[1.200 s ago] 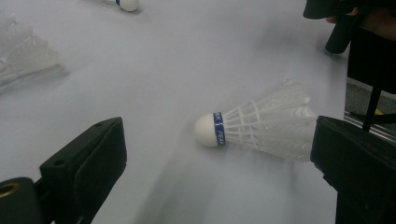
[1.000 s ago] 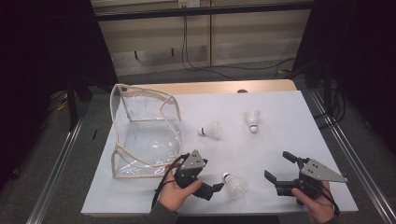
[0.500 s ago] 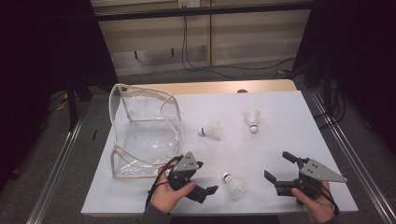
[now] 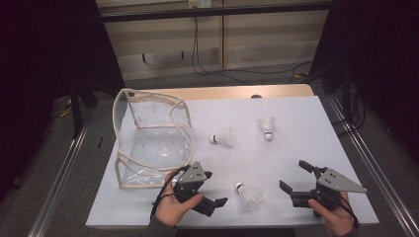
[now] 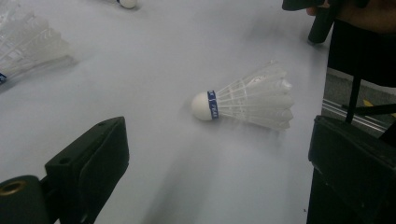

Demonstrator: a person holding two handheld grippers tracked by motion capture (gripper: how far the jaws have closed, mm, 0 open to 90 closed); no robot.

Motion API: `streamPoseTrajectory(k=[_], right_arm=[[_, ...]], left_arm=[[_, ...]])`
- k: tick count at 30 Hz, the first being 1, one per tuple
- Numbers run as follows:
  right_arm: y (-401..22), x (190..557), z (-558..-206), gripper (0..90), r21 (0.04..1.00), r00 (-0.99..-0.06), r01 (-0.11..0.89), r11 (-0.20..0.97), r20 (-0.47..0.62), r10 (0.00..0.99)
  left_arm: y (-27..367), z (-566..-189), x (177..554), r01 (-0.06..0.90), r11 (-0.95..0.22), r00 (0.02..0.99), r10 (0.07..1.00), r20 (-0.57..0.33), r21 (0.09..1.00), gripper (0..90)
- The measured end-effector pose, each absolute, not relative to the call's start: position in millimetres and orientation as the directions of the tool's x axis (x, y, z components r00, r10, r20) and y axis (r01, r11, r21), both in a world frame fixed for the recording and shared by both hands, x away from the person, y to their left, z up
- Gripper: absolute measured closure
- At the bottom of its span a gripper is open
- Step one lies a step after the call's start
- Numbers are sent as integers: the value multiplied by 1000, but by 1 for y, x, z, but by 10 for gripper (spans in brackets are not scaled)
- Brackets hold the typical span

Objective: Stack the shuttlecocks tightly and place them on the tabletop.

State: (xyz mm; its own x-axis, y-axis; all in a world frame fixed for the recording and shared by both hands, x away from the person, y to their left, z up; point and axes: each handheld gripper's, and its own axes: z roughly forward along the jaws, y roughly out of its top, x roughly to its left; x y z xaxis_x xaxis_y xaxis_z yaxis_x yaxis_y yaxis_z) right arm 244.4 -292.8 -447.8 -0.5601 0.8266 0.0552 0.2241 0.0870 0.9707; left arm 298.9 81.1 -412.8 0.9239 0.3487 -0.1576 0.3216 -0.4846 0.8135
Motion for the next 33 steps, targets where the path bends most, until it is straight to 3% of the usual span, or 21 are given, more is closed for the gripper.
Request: streamPoseTrajectory(k=[33], right_arm=[[-293,244,-447,33,971,-562,218,95,45,826]], left_arm=[[112,-412,300,339,-487,918,357,-171,805,58]])
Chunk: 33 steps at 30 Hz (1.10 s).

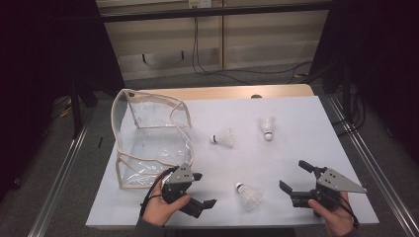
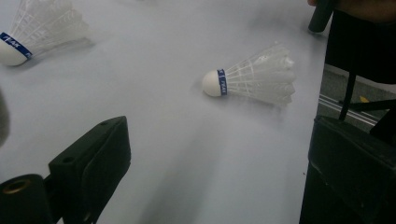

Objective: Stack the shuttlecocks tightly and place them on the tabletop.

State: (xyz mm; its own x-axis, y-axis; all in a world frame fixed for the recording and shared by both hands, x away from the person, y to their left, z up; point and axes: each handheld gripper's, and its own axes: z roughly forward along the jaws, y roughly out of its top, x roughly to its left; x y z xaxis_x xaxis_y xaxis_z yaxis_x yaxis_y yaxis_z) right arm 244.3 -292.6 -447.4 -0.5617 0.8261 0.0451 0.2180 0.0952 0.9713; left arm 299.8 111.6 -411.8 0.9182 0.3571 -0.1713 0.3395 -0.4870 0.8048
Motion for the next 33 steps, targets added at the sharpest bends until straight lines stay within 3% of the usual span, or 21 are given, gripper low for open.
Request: streamPoseTrajectory(k=[33], right_arm=[[-292,244,-447,34,971,-563,218,98,43,826]], left_arm=[[147,-408,295,345,-470,911,374,-171,813,107]])
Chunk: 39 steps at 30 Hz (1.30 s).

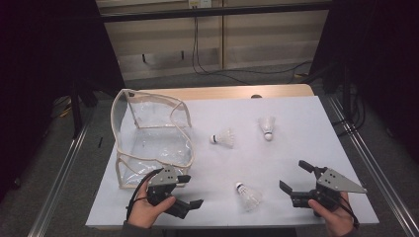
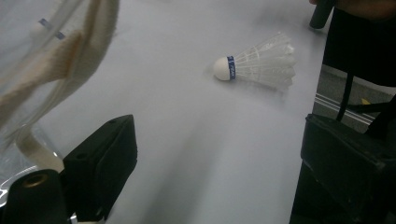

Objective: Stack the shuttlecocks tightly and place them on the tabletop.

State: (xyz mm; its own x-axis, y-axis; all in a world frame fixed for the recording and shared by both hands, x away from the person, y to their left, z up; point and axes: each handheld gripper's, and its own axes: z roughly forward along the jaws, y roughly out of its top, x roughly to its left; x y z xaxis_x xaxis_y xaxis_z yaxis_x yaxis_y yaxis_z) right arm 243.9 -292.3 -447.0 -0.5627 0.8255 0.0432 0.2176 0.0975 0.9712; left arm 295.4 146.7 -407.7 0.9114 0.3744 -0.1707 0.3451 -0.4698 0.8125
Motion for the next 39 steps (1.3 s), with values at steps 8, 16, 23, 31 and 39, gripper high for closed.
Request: streamPoseTrajectory(k=[8,16,23,31,39], right_arm=[[-293,244,-447,34,971,-558,216,105,35,829],[-293,242,-447,34,971,-554,216,106,32,832],[-293,243,-447,34,970,-555,216,109,30,831],[-293,243,-447,34,971,-555,214,111,28,831],[-293,242,-447,34,970,-553,214,113,25,833]], left_arm=[[160,-406,294,358,-444,897,408,-170,821,53],[168,-406,294,364,-435,891,420,-172,824,58],[175,-405,293,358,-433,891,423,-164,827,56],[184,-407,294,362,-428,886,433,-165,828,49],[193,-408,295,363,-426,883,441,-160,829,49]])
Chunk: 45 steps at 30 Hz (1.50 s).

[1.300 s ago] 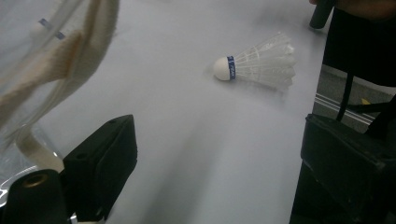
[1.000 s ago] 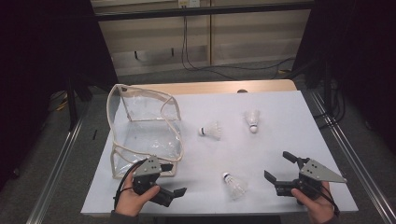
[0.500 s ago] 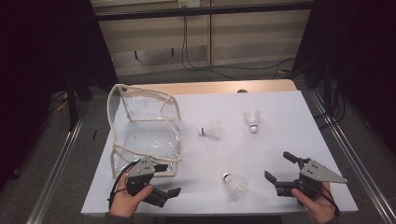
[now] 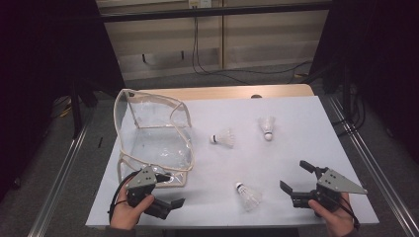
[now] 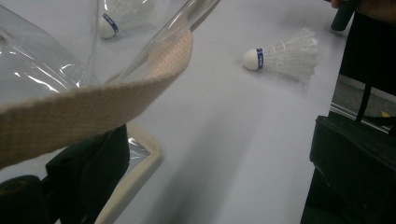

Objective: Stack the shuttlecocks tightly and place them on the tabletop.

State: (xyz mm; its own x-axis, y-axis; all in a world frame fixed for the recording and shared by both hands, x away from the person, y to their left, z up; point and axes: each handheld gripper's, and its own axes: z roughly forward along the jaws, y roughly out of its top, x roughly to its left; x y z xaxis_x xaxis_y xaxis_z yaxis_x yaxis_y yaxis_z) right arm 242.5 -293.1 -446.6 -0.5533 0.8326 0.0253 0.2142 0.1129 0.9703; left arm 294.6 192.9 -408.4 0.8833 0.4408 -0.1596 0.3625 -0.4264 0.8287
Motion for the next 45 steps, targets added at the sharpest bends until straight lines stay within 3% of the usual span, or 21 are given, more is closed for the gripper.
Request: streamPoseTrajectory(k=[45], right_arm=[[-291,246,-447,32,966,-585,221,137,19,811]], left_arm=[[224,-415,304,358,-366,863,481,-155,859,45]])
